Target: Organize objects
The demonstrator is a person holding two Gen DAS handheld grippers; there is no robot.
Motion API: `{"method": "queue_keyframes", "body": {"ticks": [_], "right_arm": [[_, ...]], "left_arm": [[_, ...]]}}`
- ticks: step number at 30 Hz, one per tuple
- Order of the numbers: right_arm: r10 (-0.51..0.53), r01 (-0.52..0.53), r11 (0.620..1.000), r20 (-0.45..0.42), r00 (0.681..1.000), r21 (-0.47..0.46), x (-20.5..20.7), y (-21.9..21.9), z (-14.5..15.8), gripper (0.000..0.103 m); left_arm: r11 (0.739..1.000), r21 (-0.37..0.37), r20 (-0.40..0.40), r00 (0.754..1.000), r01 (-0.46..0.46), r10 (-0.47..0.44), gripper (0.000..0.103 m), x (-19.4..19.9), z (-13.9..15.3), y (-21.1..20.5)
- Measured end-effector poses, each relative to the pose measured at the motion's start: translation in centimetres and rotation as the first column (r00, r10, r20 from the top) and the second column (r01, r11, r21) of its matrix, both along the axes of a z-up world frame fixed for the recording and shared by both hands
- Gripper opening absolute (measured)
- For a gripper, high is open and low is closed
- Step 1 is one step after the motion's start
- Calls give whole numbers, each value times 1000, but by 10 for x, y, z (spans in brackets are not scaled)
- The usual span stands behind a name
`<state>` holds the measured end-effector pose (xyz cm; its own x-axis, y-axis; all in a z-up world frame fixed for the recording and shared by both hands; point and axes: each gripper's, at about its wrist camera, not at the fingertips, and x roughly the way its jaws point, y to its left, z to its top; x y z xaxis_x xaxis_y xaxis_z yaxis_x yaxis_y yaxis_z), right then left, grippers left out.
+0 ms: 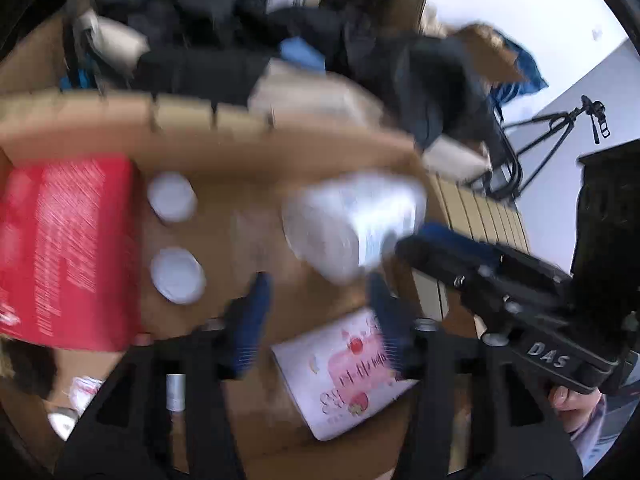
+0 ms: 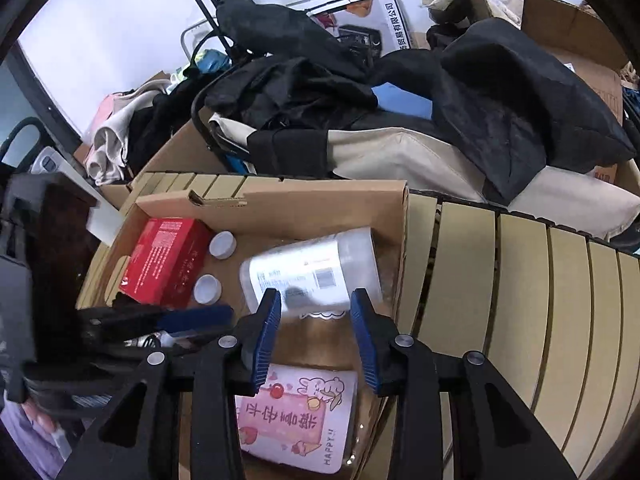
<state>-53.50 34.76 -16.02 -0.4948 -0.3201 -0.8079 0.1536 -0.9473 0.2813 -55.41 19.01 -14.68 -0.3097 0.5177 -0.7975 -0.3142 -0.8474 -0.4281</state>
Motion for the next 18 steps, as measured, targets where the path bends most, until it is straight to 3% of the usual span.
{"method": "queue_keyframes", "body": {"ticks": [3,5,7,8,9,12,15,18], "right_arm": [[-2,2,1000,9,1000,-4,8,1,11,40],[7,-7,1000,-8,1000,-19,20,0,30,40],[-4,4,1000,-32,999,-7,31,0,51,41],[-16,15,1000,-39,999,-2,35,0,62,44],[-24,24,1000,-44,999,-3,40,2,72,54],[-57,59,997,-52,997,44,64,5,103,83],[-55,61,995,-70,996,84,91,1,128,83],[-20,32,994,-112,994,106,130,-9,152,83]], "left_arm": [[1000,-16,-41,999,-19,18,64,7,24,-10],[999,-30,-46,999,-20,19,75,14,39,-18],[993,-105,-88,995,-55,46,81,20,61,-26],[984,-159,-113,992,-74,57,81,25,70,-30],[974,-209,-132,989,-89,62,81,33,81,-32],[964,-243,-136,988,-104,73,81,56,108,-44],[958,-263,-176,982,-117,72,84,92,135,-59],[948,-275,-223,970,-157,96,97,139,155,-76]]}}
